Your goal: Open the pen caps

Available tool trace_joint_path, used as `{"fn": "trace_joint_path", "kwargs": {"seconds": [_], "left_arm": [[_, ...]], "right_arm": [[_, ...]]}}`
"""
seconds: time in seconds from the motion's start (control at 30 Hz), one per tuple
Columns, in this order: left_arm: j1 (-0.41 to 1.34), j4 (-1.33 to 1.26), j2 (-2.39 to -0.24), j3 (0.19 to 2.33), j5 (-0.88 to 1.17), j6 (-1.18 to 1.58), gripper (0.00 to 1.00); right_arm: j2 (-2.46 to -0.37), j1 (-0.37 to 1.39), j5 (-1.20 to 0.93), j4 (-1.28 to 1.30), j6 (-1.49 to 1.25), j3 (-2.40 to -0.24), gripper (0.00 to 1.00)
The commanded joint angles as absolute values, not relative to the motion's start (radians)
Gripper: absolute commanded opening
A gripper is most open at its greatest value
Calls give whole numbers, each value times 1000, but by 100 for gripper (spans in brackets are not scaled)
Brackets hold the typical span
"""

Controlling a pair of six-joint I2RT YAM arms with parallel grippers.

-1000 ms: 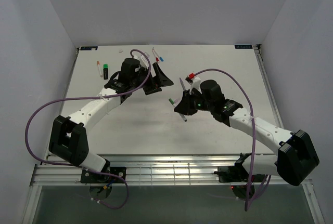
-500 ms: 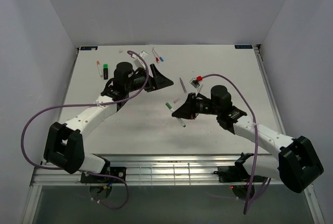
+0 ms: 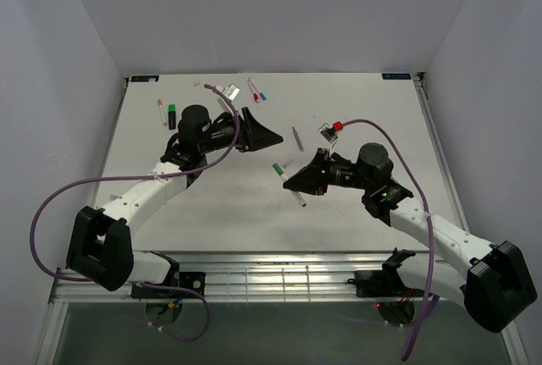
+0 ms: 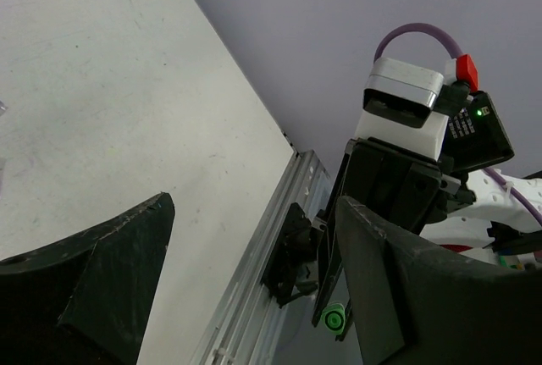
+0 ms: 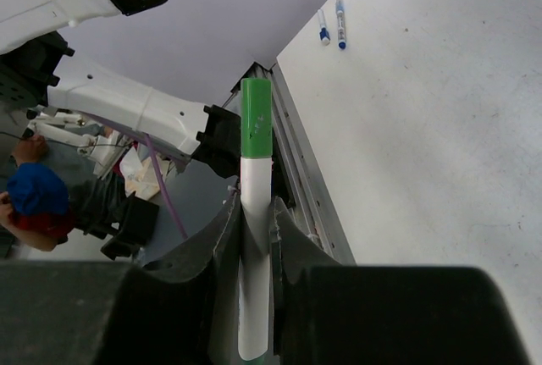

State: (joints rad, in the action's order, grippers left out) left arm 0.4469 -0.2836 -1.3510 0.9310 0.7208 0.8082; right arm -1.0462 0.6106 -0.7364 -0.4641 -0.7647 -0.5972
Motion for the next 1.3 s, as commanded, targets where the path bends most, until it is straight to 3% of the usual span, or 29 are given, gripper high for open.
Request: {"fn": "trace_joint_path", "kwargs": {"seconds": [0.0, 0.33, 0.87, 1.27], "left_arm": [[446, -368, -1310, 917, 788, 848, 86], [448, -482, -1276, 827, 793, 946, 70], [459, -565, -1301, 784, 772, 1083, 68], [483, -569, -1299, 776, 744, 1089, 56]], "right_arm": [[-1055, 591, -741, -551, -810, -598, 8], [-1190, 569, -715, -767, -945, -635, 8], [-1310, 566, -696, -914, -988, -655, 8], [-1351, 565, -661, -1037, -1054, -607, 8]]}}
